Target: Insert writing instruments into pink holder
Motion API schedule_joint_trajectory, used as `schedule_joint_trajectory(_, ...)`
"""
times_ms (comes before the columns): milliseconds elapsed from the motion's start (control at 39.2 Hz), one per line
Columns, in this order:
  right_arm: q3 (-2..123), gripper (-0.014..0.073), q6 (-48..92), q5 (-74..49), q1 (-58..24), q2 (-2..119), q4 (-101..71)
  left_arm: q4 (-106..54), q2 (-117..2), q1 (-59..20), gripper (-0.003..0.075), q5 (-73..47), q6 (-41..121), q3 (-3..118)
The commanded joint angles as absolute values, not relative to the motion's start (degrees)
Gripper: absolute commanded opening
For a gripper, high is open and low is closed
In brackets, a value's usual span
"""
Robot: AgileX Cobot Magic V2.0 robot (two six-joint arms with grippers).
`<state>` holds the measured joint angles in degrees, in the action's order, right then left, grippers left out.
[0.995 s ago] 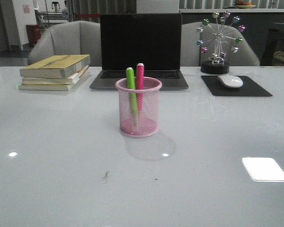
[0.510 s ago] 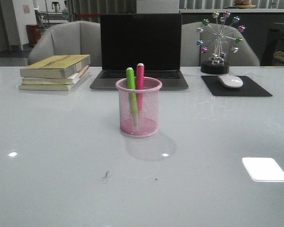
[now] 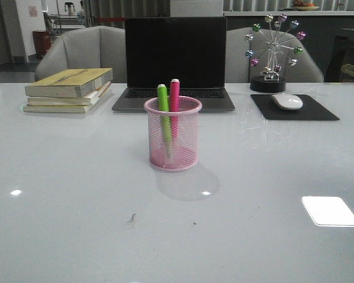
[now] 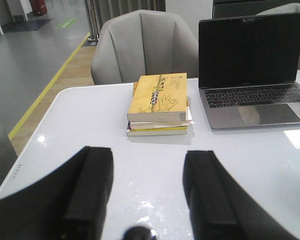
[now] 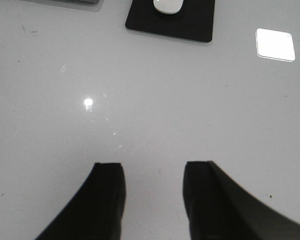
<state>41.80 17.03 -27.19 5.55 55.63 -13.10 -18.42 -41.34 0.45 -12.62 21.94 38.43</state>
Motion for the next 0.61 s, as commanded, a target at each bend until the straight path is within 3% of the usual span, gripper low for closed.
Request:
schedule_joint_trajectory(0, 43.5, 0.0405, 17.6, -23.1, 6.0, 54.7, -13.1, -18.7, -40.8, 0.5, 0.0386, -8.5, 21.9, 39.9)
schedule_joint_trajectory(587, 43.5, 0.0405, 17.6, -21.7, 6.0, 54.7, -13.2, -18.7, -40.9, 0.5, 0.0384, -8.5, 21.9, 39.9)
